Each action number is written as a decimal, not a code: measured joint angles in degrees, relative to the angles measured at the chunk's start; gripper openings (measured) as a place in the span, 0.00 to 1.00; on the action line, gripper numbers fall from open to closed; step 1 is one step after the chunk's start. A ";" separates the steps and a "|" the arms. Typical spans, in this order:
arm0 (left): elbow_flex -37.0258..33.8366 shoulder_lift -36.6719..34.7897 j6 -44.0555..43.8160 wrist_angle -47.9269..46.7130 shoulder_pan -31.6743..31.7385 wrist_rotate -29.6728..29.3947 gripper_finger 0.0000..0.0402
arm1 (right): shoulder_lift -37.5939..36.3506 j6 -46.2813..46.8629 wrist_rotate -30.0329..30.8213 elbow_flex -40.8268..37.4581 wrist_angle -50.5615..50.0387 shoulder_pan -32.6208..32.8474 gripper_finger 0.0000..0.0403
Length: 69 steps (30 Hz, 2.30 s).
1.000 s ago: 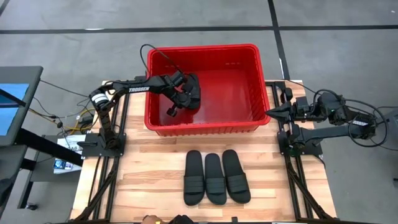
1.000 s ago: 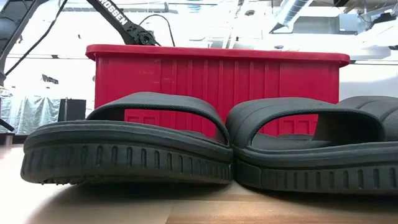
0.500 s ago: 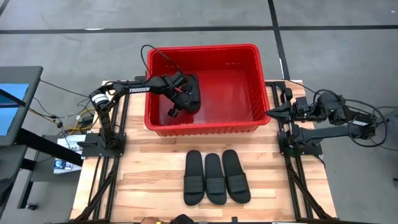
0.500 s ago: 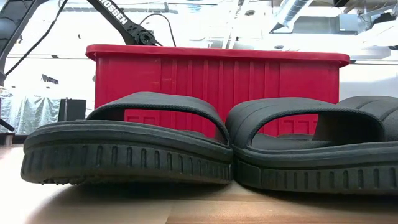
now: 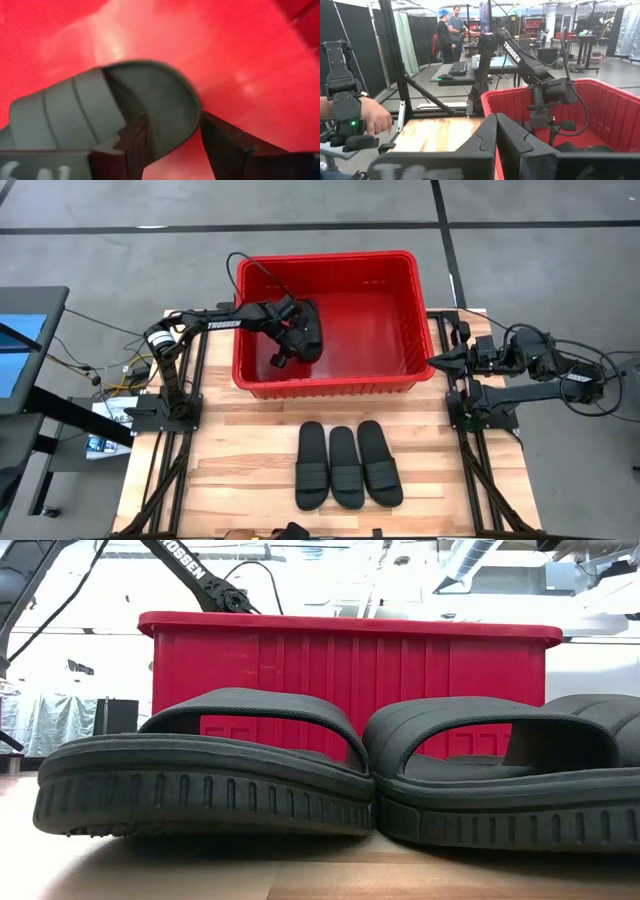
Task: Pick and place slides into bin
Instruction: Put the center slide into the bin
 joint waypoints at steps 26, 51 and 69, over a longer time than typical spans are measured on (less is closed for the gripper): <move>20.07 0.00 -5.73 -25.24 -2.55 -14.65 0.44 | 0.00 0.00 0.00 0.01 -0.02 0.00 0.00; 56.99 -2.53 -17.89 -52.08 -2.55 10.31 0.44 | 0.00 0.00 0.00 0.00 -0.02 0.01 0.00; 42.36 -12.02 -8.71 -61.26 -6.52 52.98 0.44 | -0.02 0.00 0.00 0.00 -0.02 -0.02 0.00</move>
